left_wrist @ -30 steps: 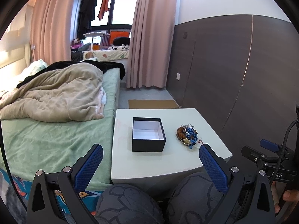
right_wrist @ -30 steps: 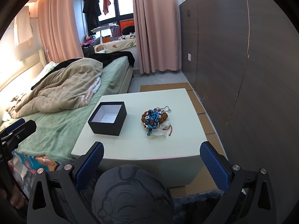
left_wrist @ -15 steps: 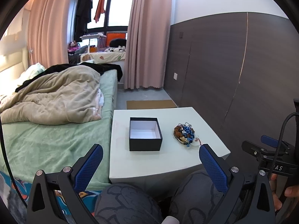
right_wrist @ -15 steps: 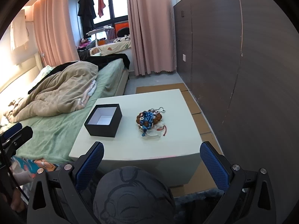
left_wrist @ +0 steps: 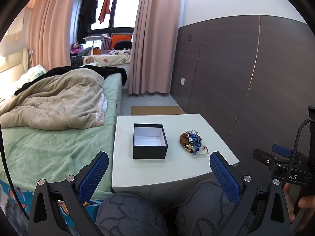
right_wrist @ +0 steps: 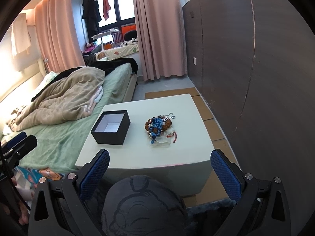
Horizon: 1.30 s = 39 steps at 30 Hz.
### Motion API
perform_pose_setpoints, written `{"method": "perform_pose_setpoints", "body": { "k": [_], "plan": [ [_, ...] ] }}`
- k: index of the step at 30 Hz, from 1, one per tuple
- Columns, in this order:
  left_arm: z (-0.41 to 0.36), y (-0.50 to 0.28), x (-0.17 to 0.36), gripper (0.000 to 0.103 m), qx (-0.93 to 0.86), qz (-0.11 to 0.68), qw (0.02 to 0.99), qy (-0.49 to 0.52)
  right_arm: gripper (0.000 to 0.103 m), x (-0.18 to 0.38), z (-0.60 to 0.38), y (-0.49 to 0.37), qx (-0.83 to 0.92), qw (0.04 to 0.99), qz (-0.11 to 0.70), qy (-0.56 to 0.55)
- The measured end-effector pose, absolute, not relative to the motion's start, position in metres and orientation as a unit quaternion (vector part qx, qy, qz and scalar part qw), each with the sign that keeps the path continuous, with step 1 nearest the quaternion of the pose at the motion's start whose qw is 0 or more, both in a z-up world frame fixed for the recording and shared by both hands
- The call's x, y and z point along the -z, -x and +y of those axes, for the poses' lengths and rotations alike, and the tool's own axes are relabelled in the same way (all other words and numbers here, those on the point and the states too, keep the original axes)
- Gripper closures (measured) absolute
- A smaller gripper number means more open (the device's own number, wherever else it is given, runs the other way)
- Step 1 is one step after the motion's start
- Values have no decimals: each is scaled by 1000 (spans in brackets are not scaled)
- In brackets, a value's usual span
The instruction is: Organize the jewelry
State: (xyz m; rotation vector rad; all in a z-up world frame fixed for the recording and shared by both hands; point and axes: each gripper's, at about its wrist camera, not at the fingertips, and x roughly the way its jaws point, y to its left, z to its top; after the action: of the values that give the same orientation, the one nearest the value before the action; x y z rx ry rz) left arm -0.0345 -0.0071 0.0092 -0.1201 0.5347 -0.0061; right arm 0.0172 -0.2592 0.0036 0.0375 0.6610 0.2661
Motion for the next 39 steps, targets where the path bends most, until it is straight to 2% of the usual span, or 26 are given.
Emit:
{"method": "perform_pose_setpoints", "body": {
  "k": [15,30,33,39],
  "plan": [
    [-6,37,-11,1,7,266,962,67,0,-6,-258,-16,-135,937,321,-20],
    [-16,-11,-18,1,30,302,951,63,0,-9,-272,-50,-135,929,340,-59],
    [-19,-31,-17,5,37,316,946,61,0,-7,-280,-65,-132,925,348,-75],
    [-20,-72,-9,19,57,351,932,75,16,4,-290,-103,-132,911,377,-106]
  ]
}}
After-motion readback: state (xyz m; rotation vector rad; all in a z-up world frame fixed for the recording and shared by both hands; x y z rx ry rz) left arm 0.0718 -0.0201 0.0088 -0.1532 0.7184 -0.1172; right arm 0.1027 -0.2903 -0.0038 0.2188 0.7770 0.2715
